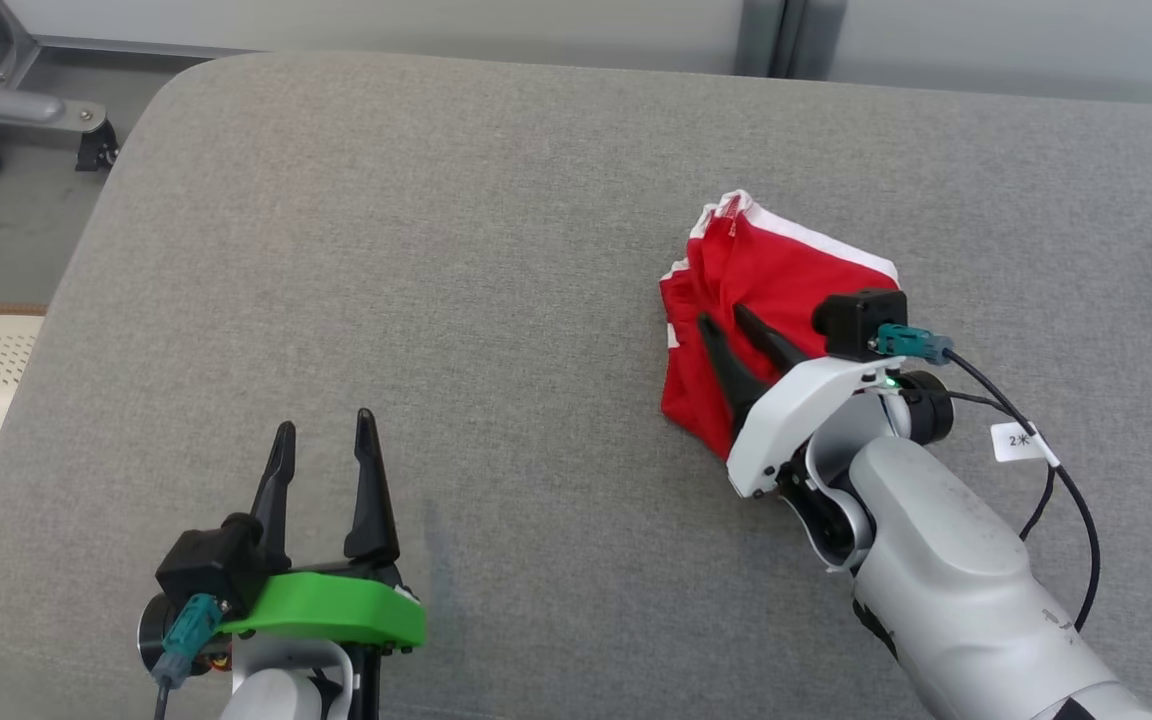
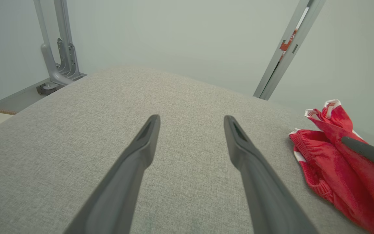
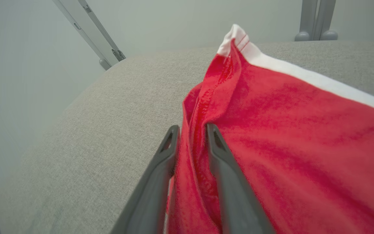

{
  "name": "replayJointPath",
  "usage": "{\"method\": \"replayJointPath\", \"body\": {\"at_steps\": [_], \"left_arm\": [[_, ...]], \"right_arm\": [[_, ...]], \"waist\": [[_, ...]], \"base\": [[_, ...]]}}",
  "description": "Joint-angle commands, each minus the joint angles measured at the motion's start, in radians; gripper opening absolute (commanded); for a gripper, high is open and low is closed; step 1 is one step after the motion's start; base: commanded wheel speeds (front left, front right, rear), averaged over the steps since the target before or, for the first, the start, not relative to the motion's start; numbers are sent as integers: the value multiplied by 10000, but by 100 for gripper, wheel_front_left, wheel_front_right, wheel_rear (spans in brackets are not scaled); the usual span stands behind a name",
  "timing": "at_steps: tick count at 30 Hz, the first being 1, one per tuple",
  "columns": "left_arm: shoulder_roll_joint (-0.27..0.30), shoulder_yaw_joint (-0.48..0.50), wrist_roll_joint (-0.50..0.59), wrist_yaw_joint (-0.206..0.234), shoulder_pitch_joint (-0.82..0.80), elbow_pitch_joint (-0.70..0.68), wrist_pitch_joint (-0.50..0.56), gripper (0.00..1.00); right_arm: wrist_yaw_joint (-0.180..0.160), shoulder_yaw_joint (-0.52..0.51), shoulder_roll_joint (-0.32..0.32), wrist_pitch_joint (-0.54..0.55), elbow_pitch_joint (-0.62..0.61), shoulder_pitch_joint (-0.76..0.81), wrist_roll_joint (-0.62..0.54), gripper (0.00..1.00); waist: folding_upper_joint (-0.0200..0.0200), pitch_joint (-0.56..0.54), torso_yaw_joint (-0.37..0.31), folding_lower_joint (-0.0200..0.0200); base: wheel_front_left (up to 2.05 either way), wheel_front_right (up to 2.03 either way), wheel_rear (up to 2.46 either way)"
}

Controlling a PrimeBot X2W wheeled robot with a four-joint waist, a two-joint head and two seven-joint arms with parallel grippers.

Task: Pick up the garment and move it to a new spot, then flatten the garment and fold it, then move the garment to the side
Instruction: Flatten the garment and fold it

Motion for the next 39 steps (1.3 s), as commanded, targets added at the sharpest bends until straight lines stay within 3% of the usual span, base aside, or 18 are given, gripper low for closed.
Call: {"method": "replayJointPath", "body": {"at_steps": [1,8,19,21,24,26,33,39], "left_arm": [[-18,23,-17,-29,-128,-2,-51,100],[-62,97,110,-84,-102,-60,-54,100],[-118,111,224,-182,-77,-73,-46,100],[-132,96,238,-216,-137,-61,-46,100],[-151,118,256,-216,-203,-71,-46,100],[-163,126,252,-244,-234,-56,-47,100],[-211,148,244,-278,-289,13,-45,100],[-245,127,232,-314,-245,80,-47,100]], "right_arm": [[-6,109,-36,-151,15,-153,20,100],[-6,358,-34,-809,-382,-90,76,100],[-4,-1019,-380,-1295,-842,484,-1237,100],[-6,-1142,-336,-1245,-810,673,-1562,47],[-6,-984,-240,-1120,-719,779,-1774,14],[-6,-820,-176,-1056,-579,748,-1824,1],[-6,67,-40,-1004,293,251,-1802,0],[-6,1425,-37,-1042,774,22,-1022,0]], "waist": [[0,-15,-140,0],[0,-132,-613,0],[0,-108,-1031,0],[0,-39,-970,0],[0,55,-834,0],[0,106,-712,0],[0,134,-234,0],[0,80,112,0]], "base": [[0,0,0],[0,0,0],[0,0,0],[0,0,0],[0,0,0],[0,0,0],[0,0,0],[0,0,0]]}}
